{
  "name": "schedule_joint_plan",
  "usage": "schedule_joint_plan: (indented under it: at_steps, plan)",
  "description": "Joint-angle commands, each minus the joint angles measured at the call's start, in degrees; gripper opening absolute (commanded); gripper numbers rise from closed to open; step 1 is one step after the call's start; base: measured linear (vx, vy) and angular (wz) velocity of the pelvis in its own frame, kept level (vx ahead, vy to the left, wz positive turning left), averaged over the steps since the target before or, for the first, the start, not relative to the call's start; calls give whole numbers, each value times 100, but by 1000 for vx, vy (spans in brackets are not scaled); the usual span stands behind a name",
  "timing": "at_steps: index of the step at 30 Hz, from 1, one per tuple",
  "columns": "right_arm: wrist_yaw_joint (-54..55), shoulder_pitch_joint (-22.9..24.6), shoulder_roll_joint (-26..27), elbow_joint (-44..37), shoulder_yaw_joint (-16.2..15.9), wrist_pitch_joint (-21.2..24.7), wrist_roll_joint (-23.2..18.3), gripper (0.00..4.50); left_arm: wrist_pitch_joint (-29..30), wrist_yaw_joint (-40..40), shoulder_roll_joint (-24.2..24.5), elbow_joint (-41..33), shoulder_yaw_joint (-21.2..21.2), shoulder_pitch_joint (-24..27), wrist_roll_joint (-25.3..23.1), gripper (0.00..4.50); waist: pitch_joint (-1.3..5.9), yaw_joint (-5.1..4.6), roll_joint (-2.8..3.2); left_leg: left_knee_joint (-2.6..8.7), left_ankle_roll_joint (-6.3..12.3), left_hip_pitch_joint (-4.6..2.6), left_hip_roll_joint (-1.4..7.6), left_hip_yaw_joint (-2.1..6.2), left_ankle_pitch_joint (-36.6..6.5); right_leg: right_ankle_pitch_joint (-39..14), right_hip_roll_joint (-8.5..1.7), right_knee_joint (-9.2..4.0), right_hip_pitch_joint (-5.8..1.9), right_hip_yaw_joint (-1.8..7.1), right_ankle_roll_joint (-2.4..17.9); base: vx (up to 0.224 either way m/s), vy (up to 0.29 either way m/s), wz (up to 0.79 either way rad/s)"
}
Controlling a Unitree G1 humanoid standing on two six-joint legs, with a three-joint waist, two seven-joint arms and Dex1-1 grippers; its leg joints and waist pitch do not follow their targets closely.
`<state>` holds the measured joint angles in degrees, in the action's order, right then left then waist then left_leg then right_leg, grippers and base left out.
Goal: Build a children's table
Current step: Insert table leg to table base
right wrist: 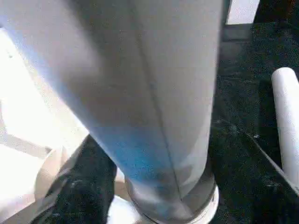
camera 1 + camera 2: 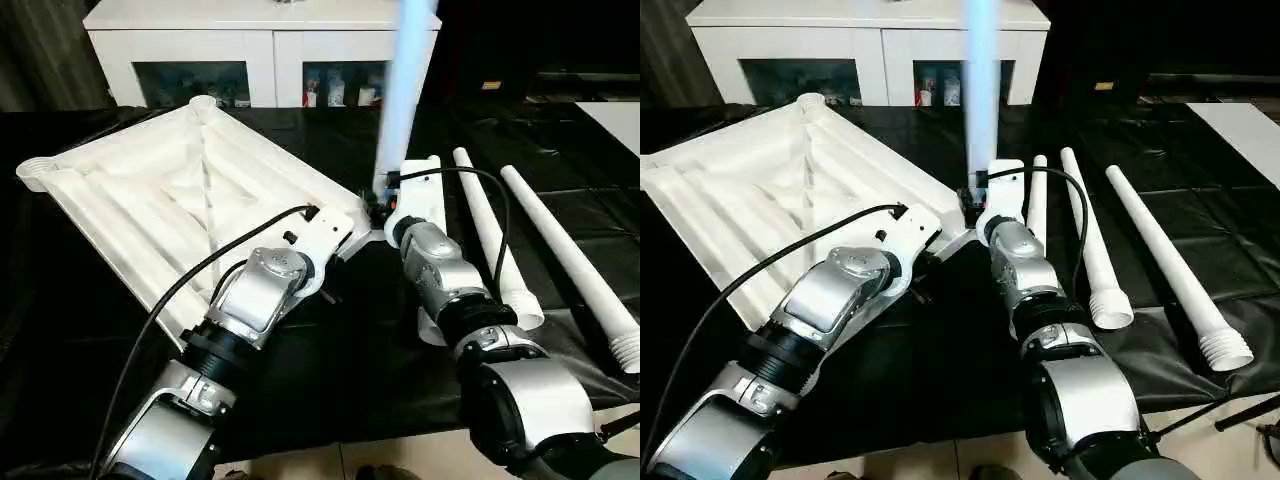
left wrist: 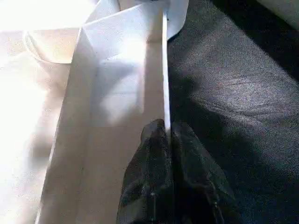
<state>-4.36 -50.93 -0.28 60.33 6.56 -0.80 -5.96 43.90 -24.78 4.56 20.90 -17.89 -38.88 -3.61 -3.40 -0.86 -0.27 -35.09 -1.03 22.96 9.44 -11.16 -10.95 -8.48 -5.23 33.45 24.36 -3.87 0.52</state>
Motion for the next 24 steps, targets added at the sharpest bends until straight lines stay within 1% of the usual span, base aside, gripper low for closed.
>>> schedule_joint_plan:
  at_steps: [1, 4, 5, 7, 11, 13, 15, 16, 18, 19, 20, 21, 22, 23, 24]
  plan:
    - [-146, 18, 55, 8, 8, 19, -47, 256, -199, -55, -43, -441, -5, -246, 32, 0, 500, 56, 58, 371, 663, -166, 344, 127, -398, 21, -327, -172, -388, 209, 1837, 0, 0, 0]
    - [-181, 43, 41, 17, 41, 60, -57, 228, -251, -113, -12, -443, -34, -231, 33, 0, 499, 60, 62, 371, 629, -170, 344, 125, -463, -28, -320, -173, -381, 209, 1829, 0, 0, 0]
    - [-181, 43, 41, 17, 41, 60, -57, 228, -251, -113, -12, -443, -34, -231, 33, 0, 499, 62, 61, 370, 613, -167, 344, 125, -465, -23, -324, -168, -386, 209, 1825, 0, 0, 0]
    - [-194, 50, 41, 10, 53, 68, -70, 208, -278, -126, -2, -435, -40, -228, 30, 0, 498, 63, 60, 368, 594, -171, 341, 122, -508, -53, -323, -175, -383, 211, 1816, 0, 0, 0]
    - [-300, 61, 25, -72, 74, 43, -125, 195, -499, -357, 137, -521, -111, -174, 42, 0, 495, 70, 53, 368, 573, -157, 337, 127, -569, -140, -326, -176, -384, 211, 1798, 0, 0, 0]
    - [-441, 60, 4, -128, 73, 56, -157, 194, -607, -513, 258, -567, -158, -129, 46, 0, 491, 75, 64, 367, 546, -161, 337, 128, -644, -228, -328, -183, -374, 214, 1778, 0, 0, 0]
    - [-781, 98, -80, -306, 8, 194, -177, 193, -778, -787, 475, -683, -228, -25, 60, 0, 485, 82, 62, 372, 489, -167, 346, 122, -747, -321, -323, -185, -367, 220, 1757, 0, 0, 0]
    - [-853, 108, -98, -347, -11, 227, -178, 193, -793, -821, 512, -707, -239, -8, 56, 0, 482, 97, 51, 372, 492, -172, 345, 117, -755, -335, -319, -191, -366, 217, 1749, 0, 0, 0]
    - [-1293, 193, -222, -687, -104, 503, -237, 193, -1158, -1150, 747, -852, -318, 111, 81, 0, 481, 121, 68, 377, 505, -163, 358, 124, -698, -324, -318, -173, -374, 216, 1735, 0, 0, 0]
    - [-1440, 224, -269, -819, -136, 615, -265, 193, -1276, -1278, 824, -905, -337, 153, 107, 0, 491, 143, 79, 373, 487, -186, 368, 120, -633, -267, -312, -154, -359, 221, 1741, 0, 0, 0]
    - [-1737, 299, -367, -1143, -179, 852, -378, 193, -1534, -1498, 977, -1011, -382, 227, 131, 0, 486, 139, 64, 376, 477, -187, 368, 110, -620, -253, -306, -156, -349, 224, 1748, 0, 0, 0]
    - [-2063, 401, -497, -1563, -217, 1147, -552, 193, -1643, -1761, 1133, -1165, -391, 325, 223, 0, 490, 194, 77, 374, 486, -220, 378, 107, -628, -228, -305, -151, -344, 225, 1737, 0, 0, 0]
    - [-2361, 503, -641, -1967, -246, 1452, -724, 193, -1728, -1963, 1290, -1299, -416, 406, 267, 0, 481, 207, 76, 383, 503, -201, 383, 109, -592, -188, -304, -141, -361, 225, 1726, 0, 0, 0]
    - [-2728, 633, -837, -2423, -311, 1773, -918, 193, -2046, -2250, 1472, -1438, -457, 509, 324, 0, 484, 245, 86, 382, 498, -214, 391, 114, -534, -151, -300, -135, -367, 223, 1690, 0, 0, 0]
    - [-3024, 747, -1017, -2796, -349, 2042, -1092, 193, -2236, -2534, 1624, -1575, -485, 606, 413, 0, 485, 346, 78, 376, 507, -260, 401, 103, -407, -69, -276, -115, -331, 224, 1617, 0, 0, 0]
